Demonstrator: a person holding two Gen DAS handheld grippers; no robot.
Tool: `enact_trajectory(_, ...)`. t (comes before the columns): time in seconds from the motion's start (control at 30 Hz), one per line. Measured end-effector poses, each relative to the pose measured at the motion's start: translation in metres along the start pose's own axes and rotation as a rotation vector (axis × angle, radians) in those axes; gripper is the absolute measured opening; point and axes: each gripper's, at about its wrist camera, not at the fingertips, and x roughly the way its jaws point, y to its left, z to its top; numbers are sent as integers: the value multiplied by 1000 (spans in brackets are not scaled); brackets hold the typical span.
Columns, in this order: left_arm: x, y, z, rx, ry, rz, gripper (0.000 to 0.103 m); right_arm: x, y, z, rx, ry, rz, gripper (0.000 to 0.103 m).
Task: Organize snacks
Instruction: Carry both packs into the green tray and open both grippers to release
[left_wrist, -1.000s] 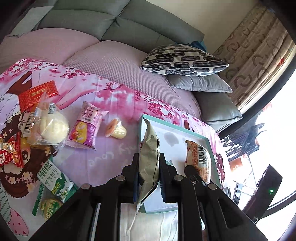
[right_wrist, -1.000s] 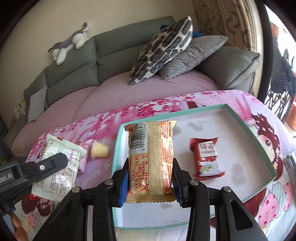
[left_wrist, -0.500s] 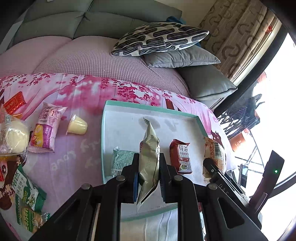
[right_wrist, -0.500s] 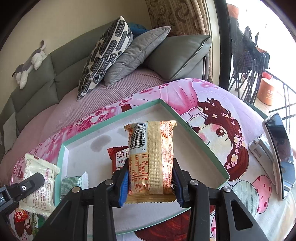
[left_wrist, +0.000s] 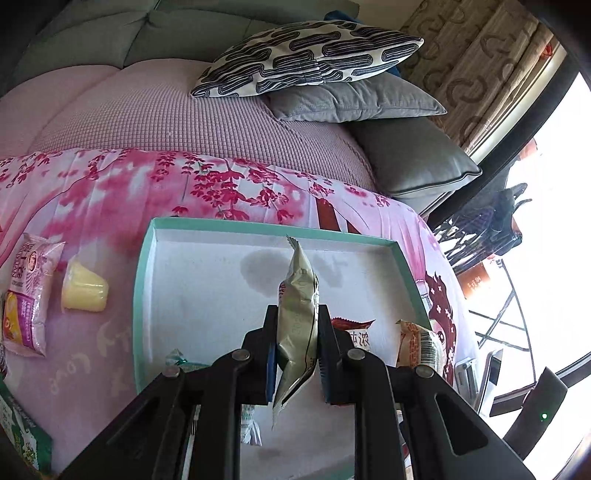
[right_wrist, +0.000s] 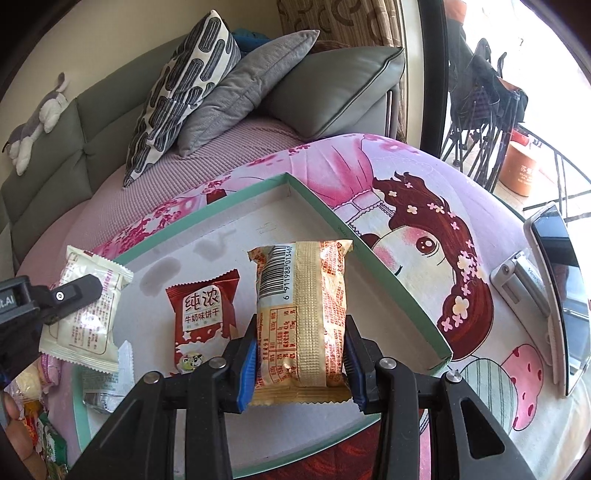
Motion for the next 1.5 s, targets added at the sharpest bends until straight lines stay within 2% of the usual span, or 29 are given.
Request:
enact_trajectory(0.33,25,8,0,-10,45,55,20,5,-1,0,5,24,-16,45)
enact_trajectory(0.4,23,9,-1,-9,46,64,26,5,-1,0,6,27,-22,45)
enact_trajectory(0.43,21,8,-2,-8,46,70,34,5,-1,0,6,24,-23,46)
enact_trajectory(0.47,18,8,-2,-6,44,79,40,4,-1,0,7,20,-21,49)
enact_trajectory(0.53,13,6,-4,6,37,99,44,3,-1,0,8,14,-19,54)
enact_trajectory(0.6,8,5,-5,18,34,118,50,1,0,1,3,5,-21,63)
enact_trajectory(0.67,4,6,-7,22,31,144,61,-1,1,1,-2,-5,-24,69)
enact_trajectory(0.8,-3,8,-11,47,11,216,70,-2,1,1,9,-15,4,80)
enact_trajectory(0.87,-4,11,-11,52,2,254,83,-3,3,1,8,-24,10,84)
enact_trajectory(1.0,-7,19,-13,59,-23,338,87,-4,6,1,7,-35,25,90)
enact_trajectory(1.07,-9,23,-15,61,-41,382,92,-4,7,1,11,-37,30,94)
enact_trajectory(1.13,-12,26,-16,72,-72,433,98,-4,7,0,17,-42,35,103)
enact_trajectory(1.17,-14,27,-17,80,-83,454,101,-5,7,1,19,-48,37,103)
enact_trajectory(1.27,-17,30,-19,93,-95,487,102,-6,8,1,21,-53,43,103)
enact_trajectory(1.5,-30,32,-26,87,-137,486,102,-10,15,-1,-2,-48,46,103)
